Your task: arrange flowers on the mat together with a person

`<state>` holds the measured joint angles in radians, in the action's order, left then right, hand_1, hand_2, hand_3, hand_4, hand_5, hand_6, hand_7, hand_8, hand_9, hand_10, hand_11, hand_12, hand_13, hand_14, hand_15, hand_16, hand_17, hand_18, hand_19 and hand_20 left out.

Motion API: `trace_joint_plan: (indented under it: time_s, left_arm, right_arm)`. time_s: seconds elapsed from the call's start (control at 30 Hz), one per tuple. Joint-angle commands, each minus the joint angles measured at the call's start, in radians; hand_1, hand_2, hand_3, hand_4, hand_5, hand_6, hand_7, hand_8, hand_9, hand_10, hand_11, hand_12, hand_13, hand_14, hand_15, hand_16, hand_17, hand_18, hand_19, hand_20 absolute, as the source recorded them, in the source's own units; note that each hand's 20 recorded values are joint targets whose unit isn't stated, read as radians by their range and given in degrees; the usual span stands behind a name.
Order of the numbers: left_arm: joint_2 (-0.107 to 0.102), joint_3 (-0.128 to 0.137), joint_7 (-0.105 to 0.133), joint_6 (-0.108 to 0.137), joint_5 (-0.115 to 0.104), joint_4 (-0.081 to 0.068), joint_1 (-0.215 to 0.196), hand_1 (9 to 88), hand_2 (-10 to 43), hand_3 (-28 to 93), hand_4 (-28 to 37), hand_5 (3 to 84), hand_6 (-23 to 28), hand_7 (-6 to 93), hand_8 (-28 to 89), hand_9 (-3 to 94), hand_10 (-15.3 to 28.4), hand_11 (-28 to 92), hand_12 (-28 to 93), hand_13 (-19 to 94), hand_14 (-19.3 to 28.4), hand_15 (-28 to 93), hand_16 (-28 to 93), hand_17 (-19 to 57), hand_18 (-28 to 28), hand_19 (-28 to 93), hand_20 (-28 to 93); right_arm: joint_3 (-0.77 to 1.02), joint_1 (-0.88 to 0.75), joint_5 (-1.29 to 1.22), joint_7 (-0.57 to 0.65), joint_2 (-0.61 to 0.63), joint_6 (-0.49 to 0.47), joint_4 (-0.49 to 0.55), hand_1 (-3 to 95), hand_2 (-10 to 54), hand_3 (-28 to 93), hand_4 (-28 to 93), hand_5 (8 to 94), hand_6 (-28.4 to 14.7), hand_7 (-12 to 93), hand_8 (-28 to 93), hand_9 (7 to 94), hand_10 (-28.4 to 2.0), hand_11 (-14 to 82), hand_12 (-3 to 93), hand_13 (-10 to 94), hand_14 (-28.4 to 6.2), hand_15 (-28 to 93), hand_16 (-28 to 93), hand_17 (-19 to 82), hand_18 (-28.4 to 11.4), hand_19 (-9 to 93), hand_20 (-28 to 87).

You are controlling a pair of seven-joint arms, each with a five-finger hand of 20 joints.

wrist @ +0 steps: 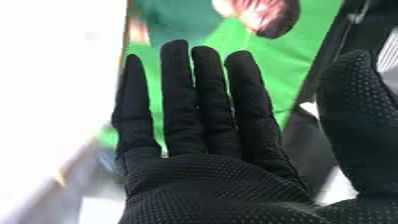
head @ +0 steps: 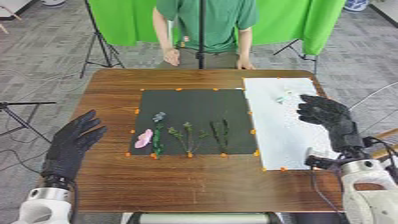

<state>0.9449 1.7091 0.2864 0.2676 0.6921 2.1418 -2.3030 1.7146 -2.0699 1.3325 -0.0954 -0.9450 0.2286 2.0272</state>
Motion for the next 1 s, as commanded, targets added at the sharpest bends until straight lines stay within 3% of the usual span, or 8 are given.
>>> trace_joint_plan:
  time_s: [0.03,0.13,0.33,1.0]
  left_arm:
    - [-0.002,0.001,0.005,0.019,-0.004,0.006,-0.027,28.4,4.0,69,-25.3,40.6,4.3,16.8,-8,33.8,14.1,28,14,32,17.7,34,-2,-2.8,23.2,51,5]
    - [-0.008,0.007,0.009,0.025,-0.005,0.007,-0.030,28.4,4.0,69,-25.2,40.6,4.2,16.9,-8,33.8,14.1,28,14,32,17.7,35,-2,-2.8,23.2,51,5]
    - [-0.019,0.005,0.007,0.020,-0.002,0.005,-0.022,28.4,4.0,69,-25.3,40.5,4.2,16.7,-8,33.8,14.0,28,14,32,17.7,35,-2,-2.8,23.1,50,5]
    - [-0.032,0.007,0.001,0.012,-0.002,0.003,-0.020,28.4,4.0,69,-25.4,40.6,4.3,16.7,-8,33.8,14.0,28,14,32,17.8,35,-2,-2.8,23.1,51,5]
  right_arm:
    - [-0.075,0.095,0.834,0.329,0.261,0.205,-0.086,26.3,-5.4,85,-27,45.7,-1.9,25,-14,47.1,-11.9,20.6,22.9,42,-9.5,31,24,16,-19.7,51,26]
    - [-0.100,0.106,0.924,0.363,0.306,0.193,-0.129,28.2,-9.3,86,-28,44.4,-0.2,31,-16,46.1,-9.5,22.4,23.1,42,-7.5,34,23,18,-18.1,52,27]
    - [-0.226,0.195,1.012,0.444,0.391,0.183,-0.240,29.5,-9.5,86,-28,43.7,1.3,34,-18,45.9,-8.1,24.8,23.8,42,-6.1,38,24,18,-16.9,54,28]
    - [-0.526,0.430,1.060,0.544,0.463,0.058,-0.424,34.5,-9.5,87,-28,48.6,4.8,40,-21,51.2,-6.2,31.8,24.7,46,-4.6,44,22,19,-15.3,54,29]
